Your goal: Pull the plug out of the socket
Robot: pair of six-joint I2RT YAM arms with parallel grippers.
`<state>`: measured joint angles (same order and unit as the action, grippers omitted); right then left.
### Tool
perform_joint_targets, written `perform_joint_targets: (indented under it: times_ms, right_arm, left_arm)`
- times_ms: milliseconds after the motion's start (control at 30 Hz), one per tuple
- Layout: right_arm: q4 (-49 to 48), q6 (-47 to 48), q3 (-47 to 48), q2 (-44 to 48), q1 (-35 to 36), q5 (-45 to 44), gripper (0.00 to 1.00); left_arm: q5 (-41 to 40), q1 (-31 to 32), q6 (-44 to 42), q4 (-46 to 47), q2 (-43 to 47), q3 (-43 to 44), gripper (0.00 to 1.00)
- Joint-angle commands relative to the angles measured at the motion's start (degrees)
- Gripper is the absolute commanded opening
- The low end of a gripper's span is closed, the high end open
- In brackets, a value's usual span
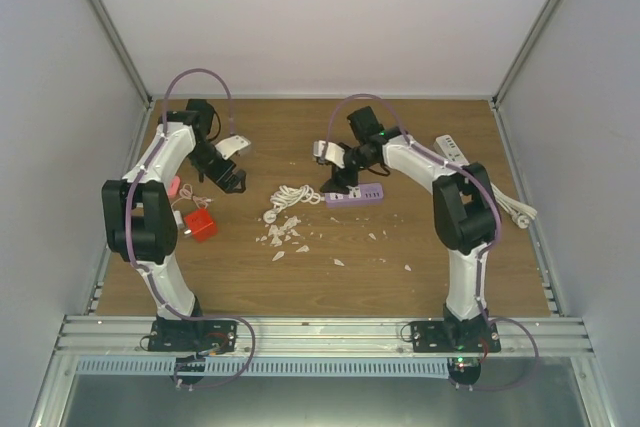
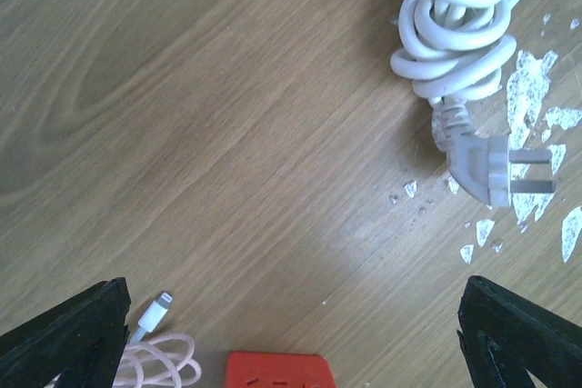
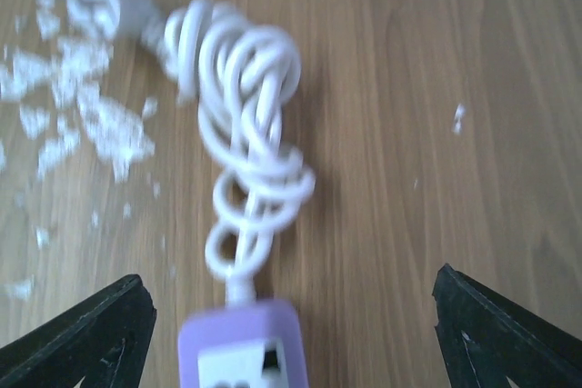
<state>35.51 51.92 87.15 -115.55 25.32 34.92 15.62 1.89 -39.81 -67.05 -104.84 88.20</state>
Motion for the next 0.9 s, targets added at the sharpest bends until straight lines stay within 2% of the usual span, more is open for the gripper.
perform_joint_targets:
  times_ms: [0,200,433,667,867]
  right_arm:
    - [-2.97,-15.48,5.21,-3.5,4.34,2.16,0.84]
    - [-6.37,-27.39,10.02,-8.1,8.86,1.21,0.81]
    - [-9.11,-36.15,16.16,-13.18,12.85,-1.76,0.8]
    - [-8.28,-36.79,18.4,-16.83,16.39,-6.04,0.78]
    - [-2.11,-33.13,18.55,-17.82,16.95,-5.75,0.75]
  left_arm:
    - [3.76,-0.62,4.35,3.47,1.82,1.73,0.99]
    - [9.99,-5.79,10.52,3.99,0.91,6.14,0.99]
    - [10.38,-6.29,11.41,4.78,3.54,3.28,0.99]
    - [8.46,-7.88,13.49,7.18,6.31,0.81,0.99]
    - [9.05,-8.47,12.91,7.19,6.5,0.42,0.99]
